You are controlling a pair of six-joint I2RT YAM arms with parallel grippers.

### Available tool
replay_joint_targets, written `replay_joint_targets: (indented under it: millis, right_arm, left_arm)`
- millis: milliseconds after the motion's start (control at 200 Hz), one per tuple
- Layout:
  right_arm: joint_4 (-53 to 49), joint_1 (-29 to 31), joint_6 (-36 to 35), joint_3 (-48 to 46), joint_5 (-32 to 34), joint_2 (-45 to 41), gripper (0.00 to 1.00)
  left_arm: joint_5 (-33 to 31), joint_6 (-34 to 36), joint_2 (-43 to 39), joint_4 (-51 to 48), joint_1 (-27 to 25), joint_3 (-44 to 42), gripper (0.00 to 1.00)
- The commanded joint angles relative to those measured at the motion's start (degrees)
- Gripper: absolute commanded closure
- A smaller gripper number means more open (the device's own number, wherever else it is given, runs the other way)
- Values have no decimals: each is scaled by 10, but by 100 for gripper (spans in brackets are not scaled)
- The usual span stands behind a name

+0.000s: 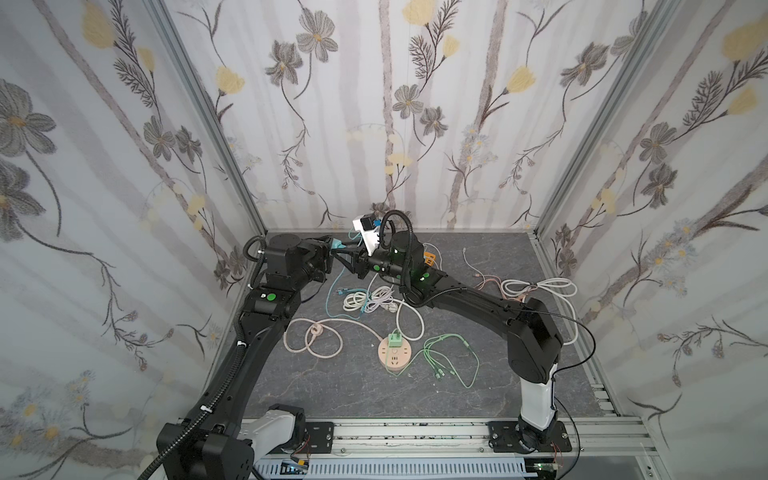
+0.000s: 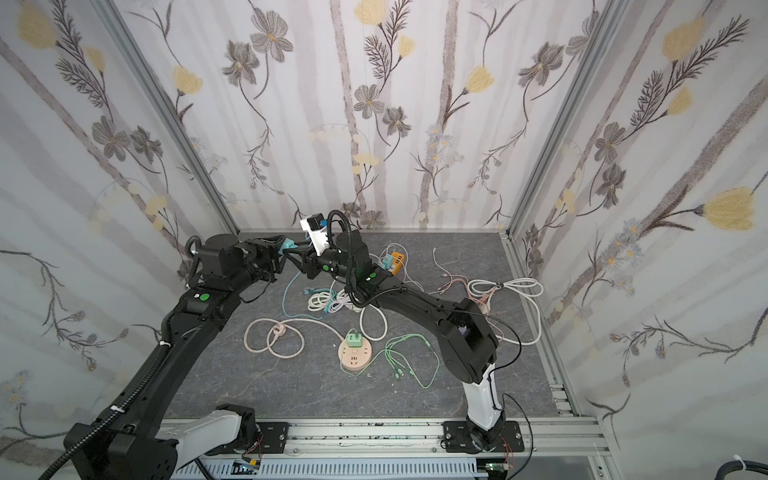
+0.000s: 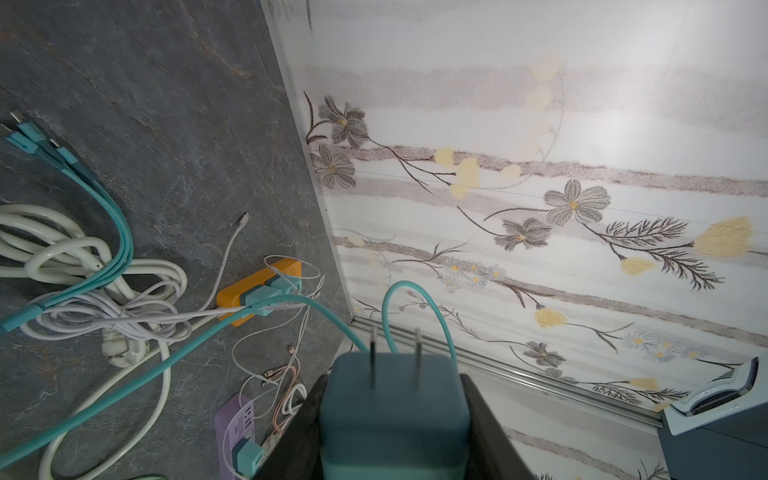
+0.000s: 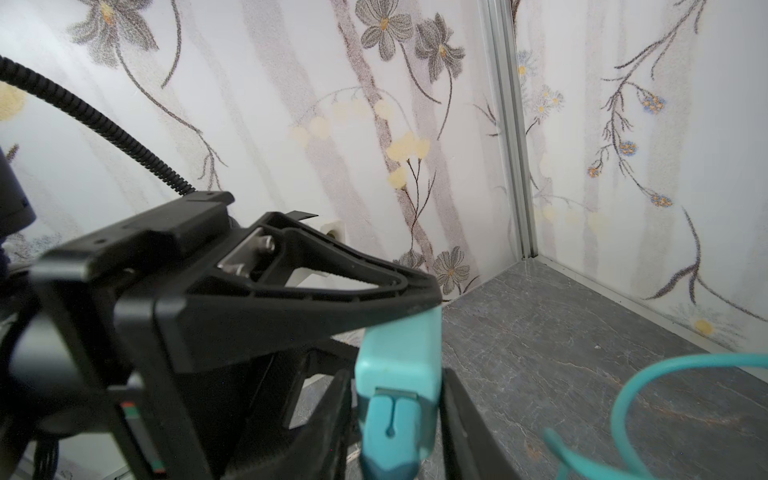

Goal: Insert the plug
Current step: 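Close the right gripper on the teal charger held by the left gripper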

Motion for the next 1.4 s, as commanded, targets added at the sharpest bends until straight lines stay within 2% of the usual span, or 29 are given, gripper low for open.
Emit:
replay_joint_targets:
  millis: [0,210,400,515,630,825,904,969,1004,1089,1154,1189,1309,1394]
  right_arm:
    - [9,2,-9,16,-41,3,64]
    - [-4,2,-10,37,-50,15,66]
    - [-14,1,-22,46,-58,13,89]
    - [-33,-3,-40,36,-60,1,96]
    - [-32,-8,-52,17,-60,-12,100]
    - [-42,-16,-53,14,-73,-18,100]
    - [-58,-21,-47,13,-80,-23,100]
    - [-78,-26,-43,13,-75,-29,100]
    - [-88,-28,-38,14,-72,-33,100]
    - [-91,-39,-15,7,-81,-43,100]
    - [-90,-41,3,0,-93,-53,100]
    - [-96,-63,9,-4,-90,-59,100]
    - [-130,-82,-15,-33,-62,-99,100]
    - [-169,-93,-45,-55,-37,-136,100]
  left_arm:
    - [15,6,2,14,-1,5,100]
    - [21,7,4,19,-3,5,100]
    - [24,8,6,22,-3,0,100]
    - [20,13,9,22,-3,-1,100]
    - [28,11,18,26,-3,-1,100]
    - [41,13,31,42,-3,-1,100]
    - [36,26,34,42,-2,1,96]
    - [31,37,35,44,-3,2,89]
    - [31,44,34,50,-3,3,80]
    - [32,76,32,77,-5,-2,41]
    - [24,121,26,93,-6,-6,14]
    - [15,154,21,102,-8,-10,2]
    - [-23,275,-6,119,-18,-30,0]
    - [-20,369,-20,124,-26,-38,0]
